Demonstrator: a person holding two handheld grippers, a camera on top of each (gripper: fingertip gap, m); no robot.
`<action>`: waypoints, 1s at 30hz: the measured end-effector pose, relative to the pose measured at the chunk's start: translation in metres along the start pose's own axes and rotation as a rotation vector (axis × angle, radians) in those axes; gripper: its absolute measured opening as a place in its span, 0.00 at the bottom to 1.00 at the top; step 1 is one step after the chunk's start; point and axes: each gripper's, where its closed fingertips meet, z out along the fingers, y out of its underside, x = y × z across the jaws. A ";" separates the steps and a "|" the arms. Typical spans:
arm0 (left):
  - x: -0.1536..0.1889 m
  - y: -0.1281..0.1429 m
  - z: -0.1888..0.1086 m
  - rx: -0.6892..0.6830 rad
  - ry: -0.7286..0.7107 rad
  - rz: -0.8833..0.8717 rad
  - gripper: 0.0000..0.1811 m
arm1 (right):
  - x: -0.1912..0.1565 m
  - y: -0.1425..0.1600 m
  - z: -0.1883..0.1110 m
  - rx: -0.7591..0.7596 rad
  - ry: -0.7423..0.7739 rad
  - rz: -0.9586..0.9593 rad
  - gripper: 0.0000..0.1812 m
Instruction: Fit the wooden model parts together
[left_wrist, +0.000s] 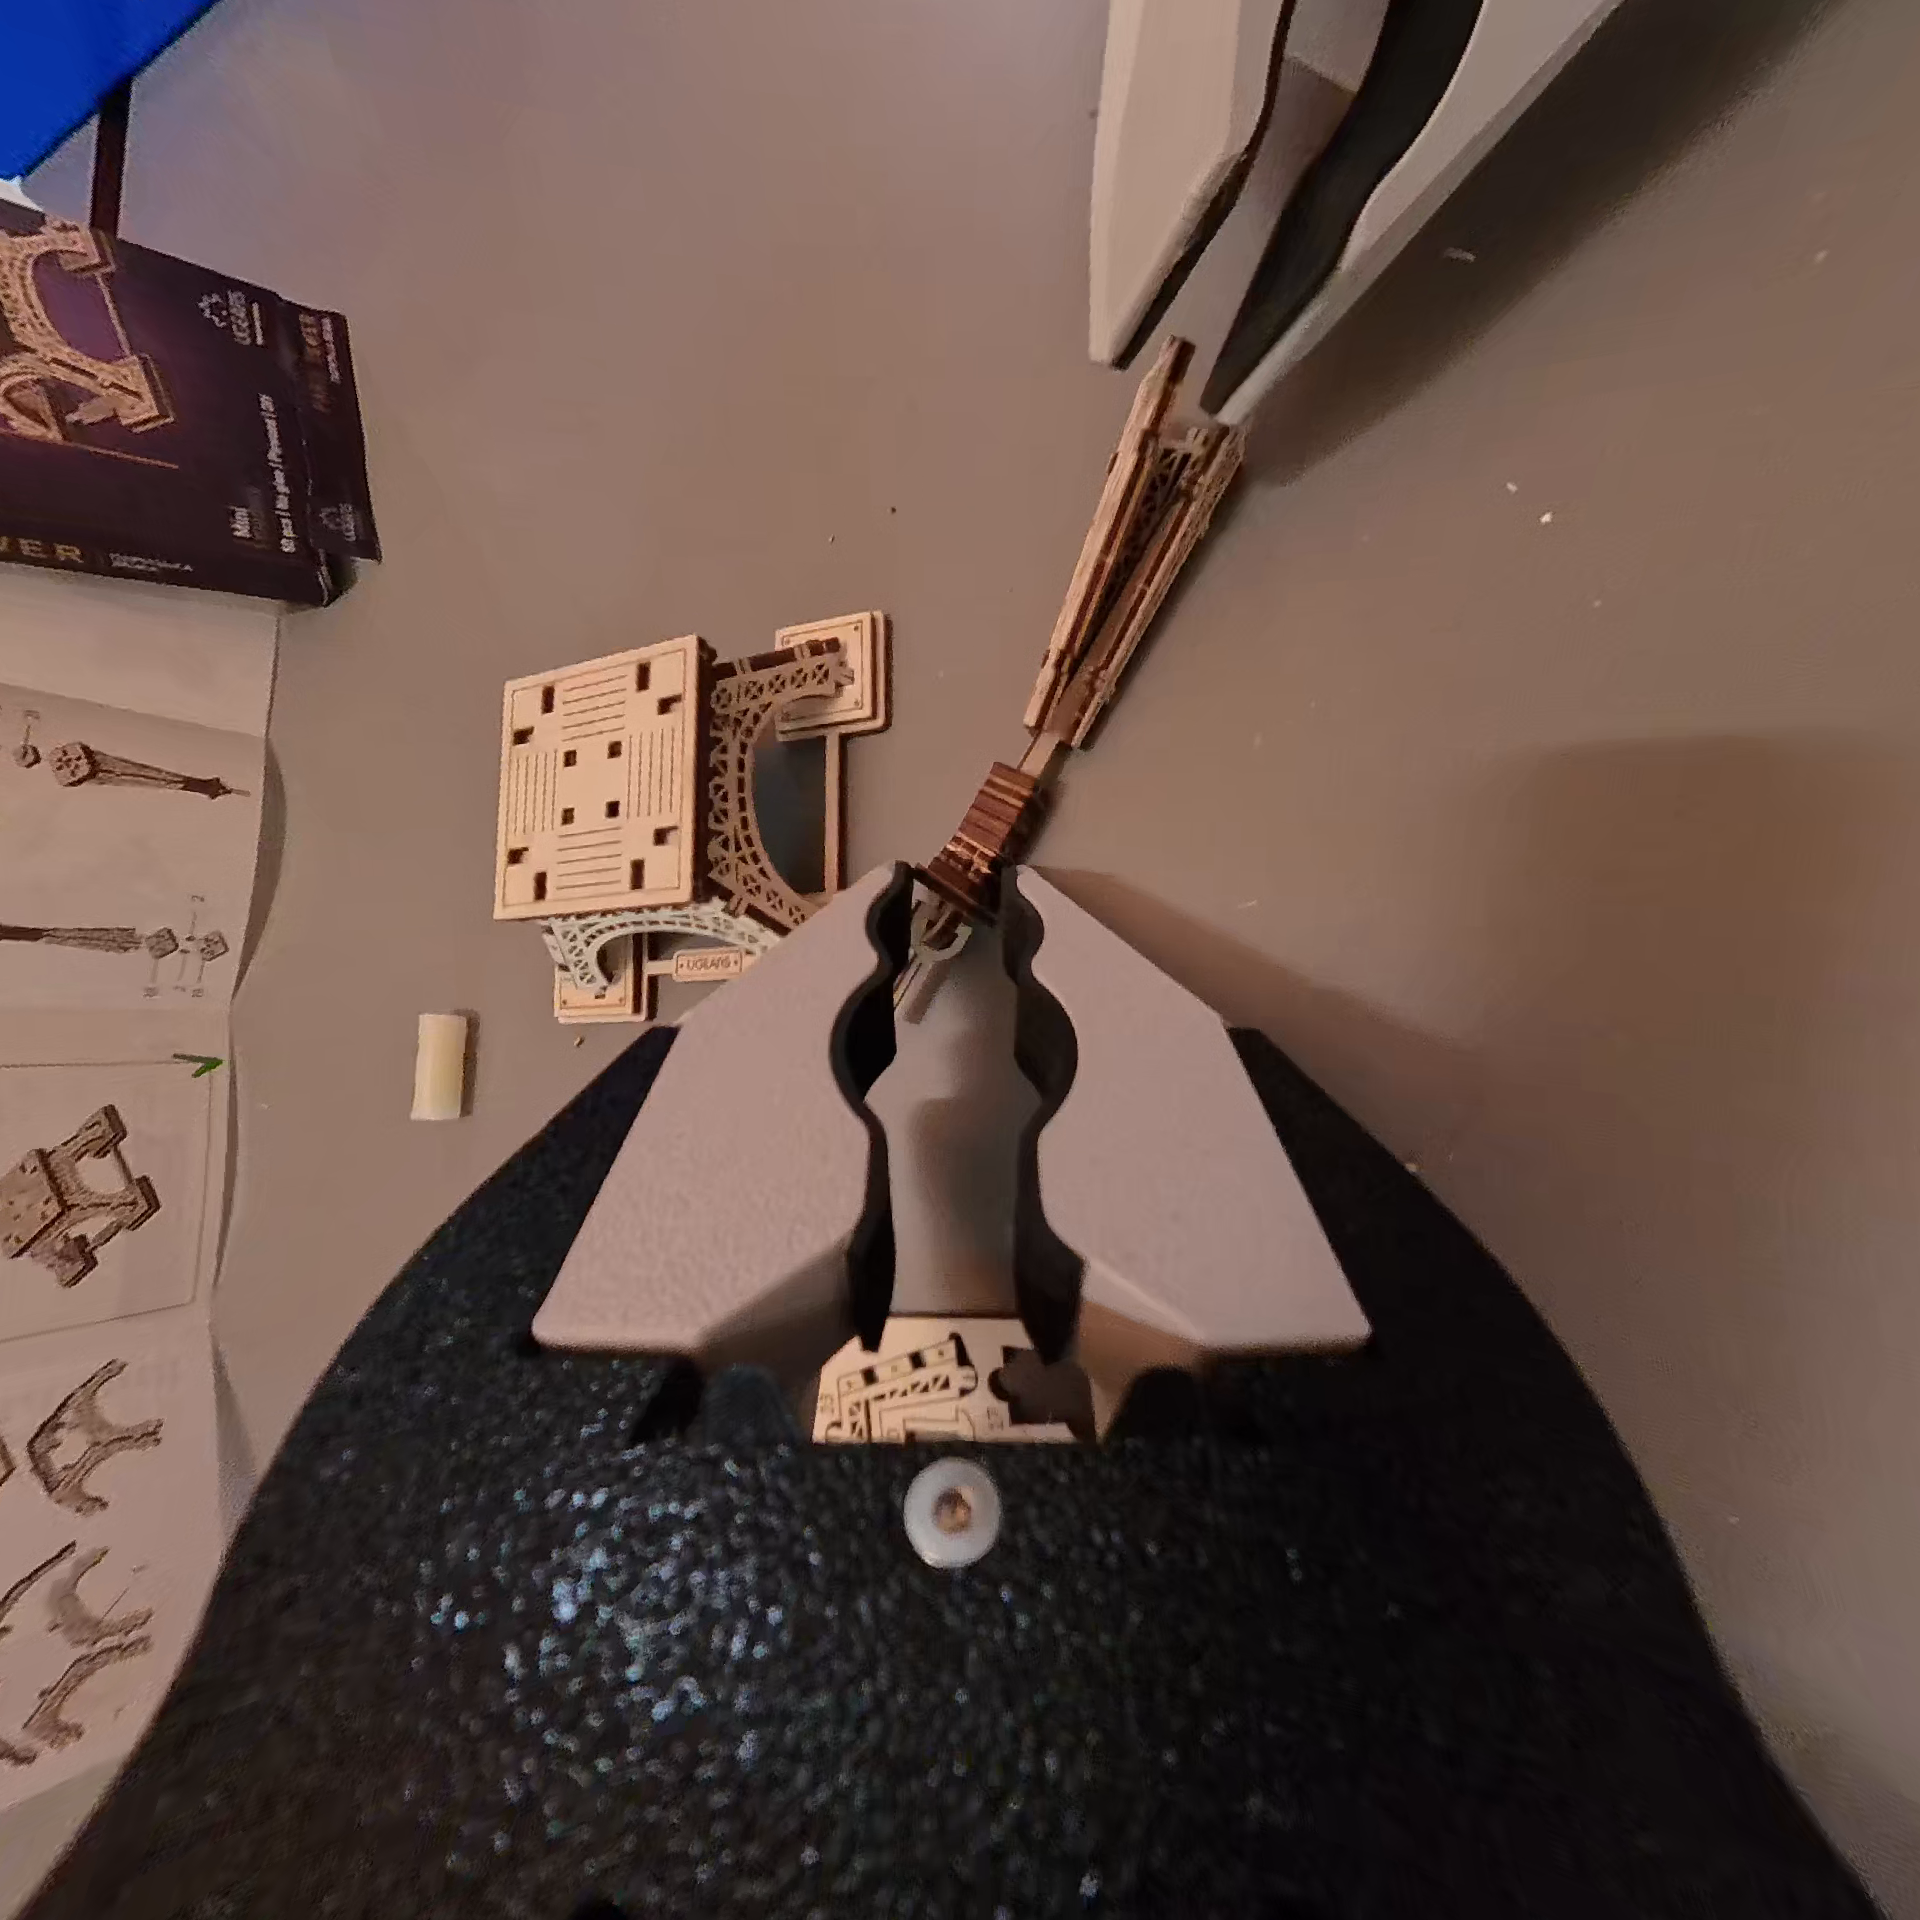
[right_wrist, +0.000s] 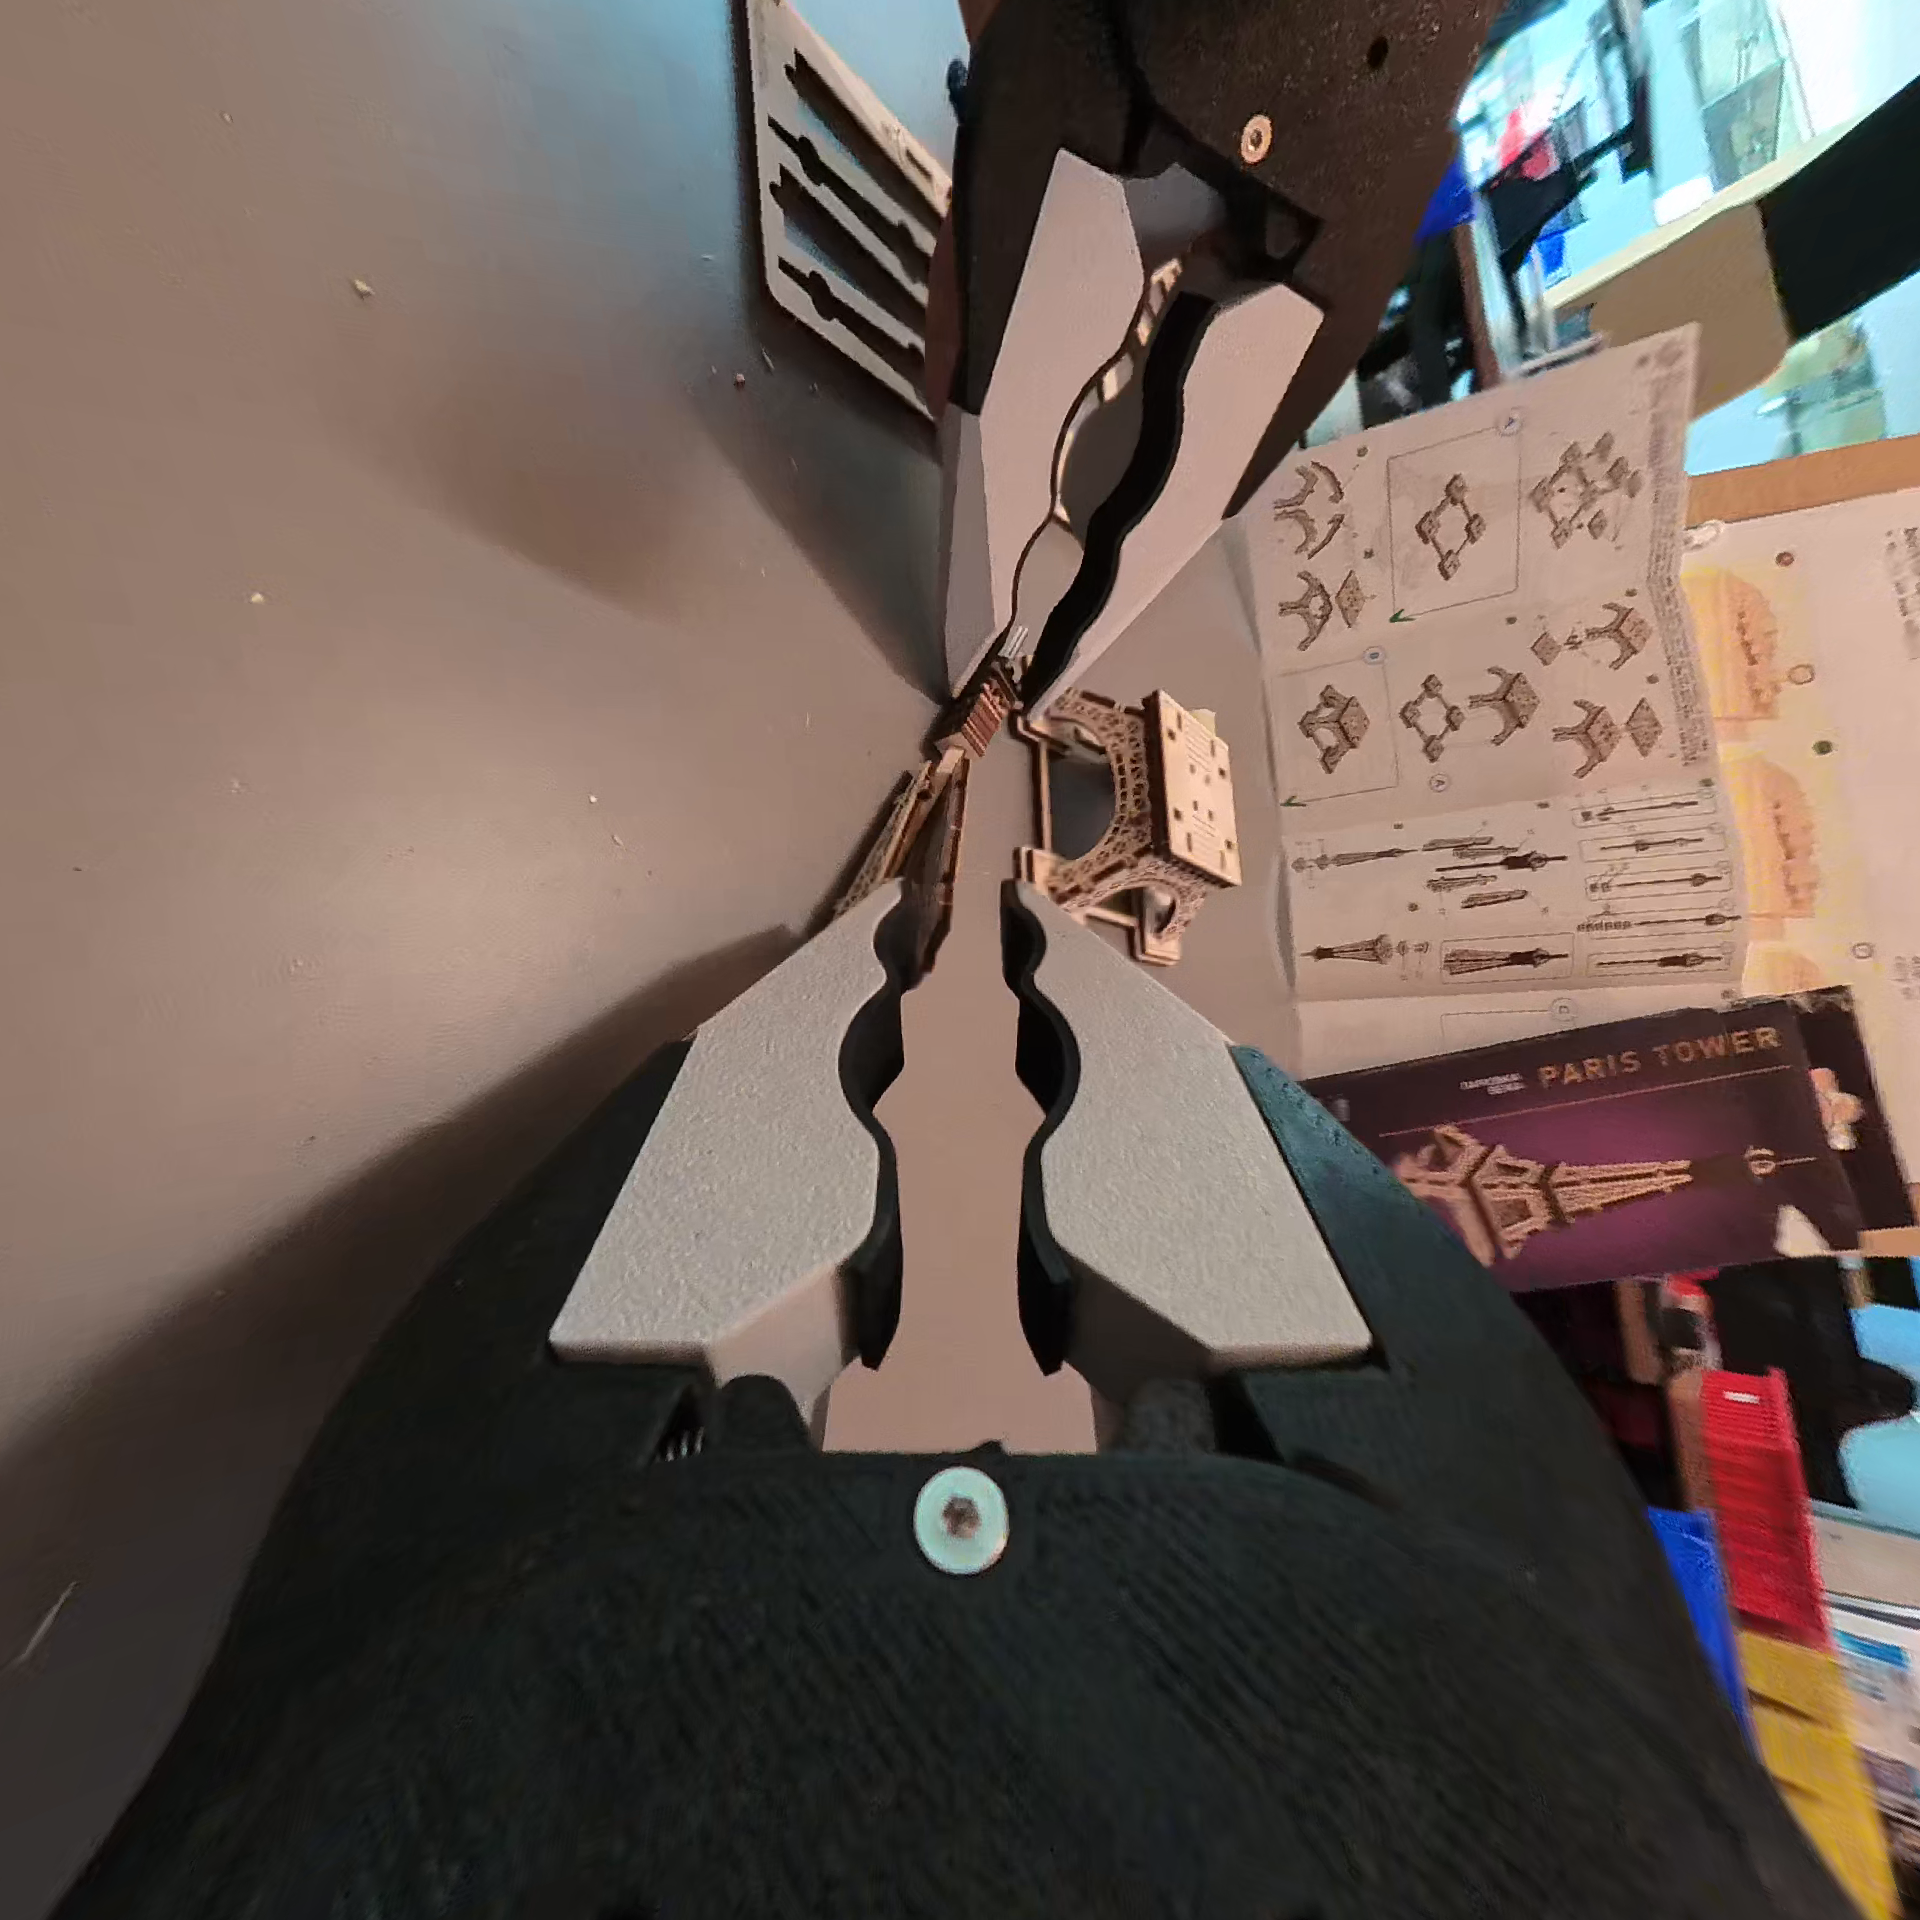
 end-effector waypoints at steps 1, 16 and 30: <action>0.001 -0.002 0.001 0.012 0.007 -0.002 0.08 | -0.001 0.001 -0.001 0.002 -0.020 0.019 0.09; 0.003 -0.018 -0.005 0.066 -0.016 0.050 0.15 | -0.001 0.004 -0.010 0.002 -0.043 0.057 0.06; 0.025 -0.063 0.013 0.161 -0.004 0.161 0.00 | -0.002 0.005 -0.005 -0.035 -0.031 0.072 0.01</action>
